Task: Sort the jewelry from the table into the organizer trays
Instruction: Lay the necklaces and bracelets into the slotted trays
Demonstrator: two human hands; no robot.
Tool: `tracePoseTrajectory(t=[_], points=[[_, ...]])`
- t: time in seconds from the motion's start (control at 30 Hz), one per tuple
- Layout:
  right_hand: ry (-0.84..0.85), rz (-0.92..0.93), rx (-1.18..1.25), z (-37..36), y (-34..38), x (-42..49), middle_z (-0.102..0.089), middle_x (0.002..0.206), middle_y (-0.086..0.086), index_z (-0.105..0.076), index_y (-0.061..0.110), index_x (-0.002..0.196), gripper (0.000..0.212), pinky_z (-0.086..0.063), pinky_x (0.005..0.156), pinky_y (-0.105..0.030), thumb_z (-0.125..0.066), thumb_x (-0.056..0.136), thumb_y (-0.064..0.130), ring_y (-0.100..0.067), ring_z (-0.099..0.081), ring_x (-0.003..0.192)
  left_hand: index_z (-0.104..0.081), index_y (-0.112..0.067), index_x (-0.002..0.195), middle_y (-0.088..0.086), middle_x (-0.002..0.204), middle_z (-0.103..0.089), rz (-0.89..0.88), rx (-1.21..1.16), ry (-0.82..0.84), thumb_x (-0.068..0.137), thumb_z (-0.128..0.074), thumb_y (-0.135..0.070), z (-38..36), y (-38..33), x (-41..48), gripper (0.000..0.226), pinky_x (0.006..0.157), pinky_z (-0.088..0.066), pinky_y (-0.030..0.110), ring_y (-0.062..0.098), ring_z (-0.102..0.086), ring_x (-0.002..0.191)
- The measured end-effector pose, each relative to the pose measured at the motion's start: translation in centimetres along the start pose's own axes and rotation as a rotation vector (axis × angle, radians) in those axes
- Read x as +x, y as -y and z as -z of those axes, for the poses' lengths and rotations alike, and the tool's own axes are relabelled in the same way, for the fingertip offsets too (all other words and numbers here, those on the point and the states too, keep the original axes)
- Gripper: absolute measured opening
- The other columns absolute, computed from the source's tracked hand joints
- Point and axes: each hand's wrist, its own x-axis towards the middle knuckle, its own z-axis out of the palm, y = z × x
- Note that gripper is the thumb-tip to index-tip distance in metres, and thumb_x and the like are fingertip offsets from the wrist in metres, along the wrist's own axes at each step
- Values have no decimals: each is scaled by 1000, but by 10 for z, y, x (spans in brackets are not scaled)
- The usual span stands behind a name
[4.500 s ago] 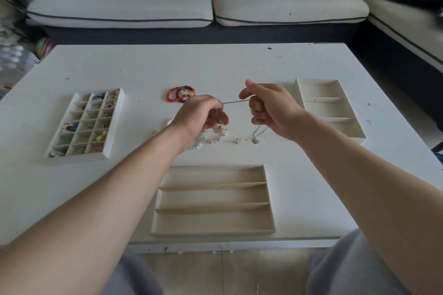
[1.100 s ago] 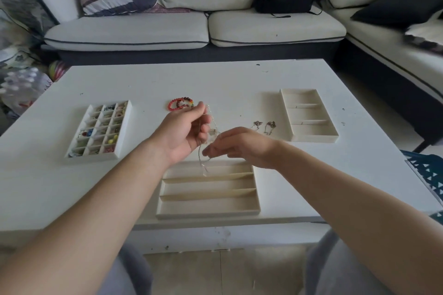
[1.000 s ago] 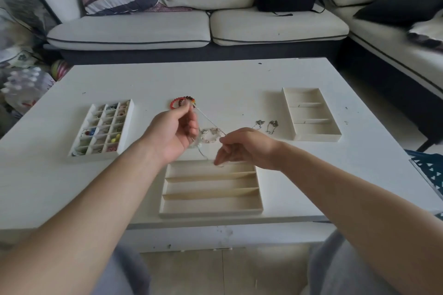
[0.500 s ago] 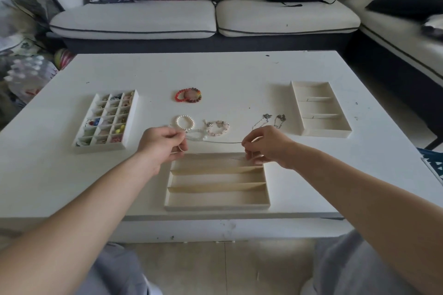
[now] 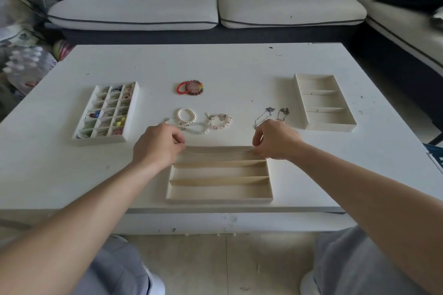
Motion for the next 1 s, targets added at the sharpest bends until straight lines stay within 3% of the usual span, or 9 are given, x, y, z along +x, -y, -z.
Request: tracePoseTrajectory(t=[0.13, 0.4, 0.73, 0.87, 1.0], points=[[-57, 34, -123, -4, 3, 1, -68, 85, 11, -68, 28, 82, 10, -40, 56, -23, -70, 75, 21, -16, -65, 84, -72, -31, 84, -15, 84, -70, -46, 123, -16, 88, -71, -25, -3, -1, -3, 7, 71, -54, 30, 17, -67, 83], [-114, 61, -283, -17, 7, 5, -68, 79, 0, -69, 24, 82, 15, -49, 62, -27, -66, 73, 12, -24, -66, 74, -71, -33, 90, -9, 91, -71, -123, 273, -32, 90, -64, -26, -12, 1, -2, 9, 69, -56, 32, 22, -67, 81], [-124, 86, -360, -22, 8, 6, -65, 80, -3, -66, 20, 87, 18, -48, 62, -28, -64, 75, 7, -26, -64, 74, -70, -32, 95, -6, 96, -71, -166, 348, -26, 92, -65, -28, -18, 0, -5, 7, 68, -52, 30, 24, -67, 85], [-122, 131, -243, -14, 7, 6, -65, 87, 2, -63, 24, 90, 6, -45, 65, -30, -63, 86, 20, -24, -63, 82, -70, -33, 96, -8, 96, -72, -186, 322, -53, 93, -63, -28, -13, 1, -2, 10, 69, -54, 32, 23, -67, 85], [64, 192, 53, -3, 9, 2, -73, 86, 16, -62, 31, 94, 24, -52, 73, -31, -49, 86, 12, -9, -60, 86, -73, -34, 95, -17, 92, -69, -212, 165, 128, 91, -59, -17, -8, 0, -1, 22, 75, -54, 31, 14, -64, 87]])
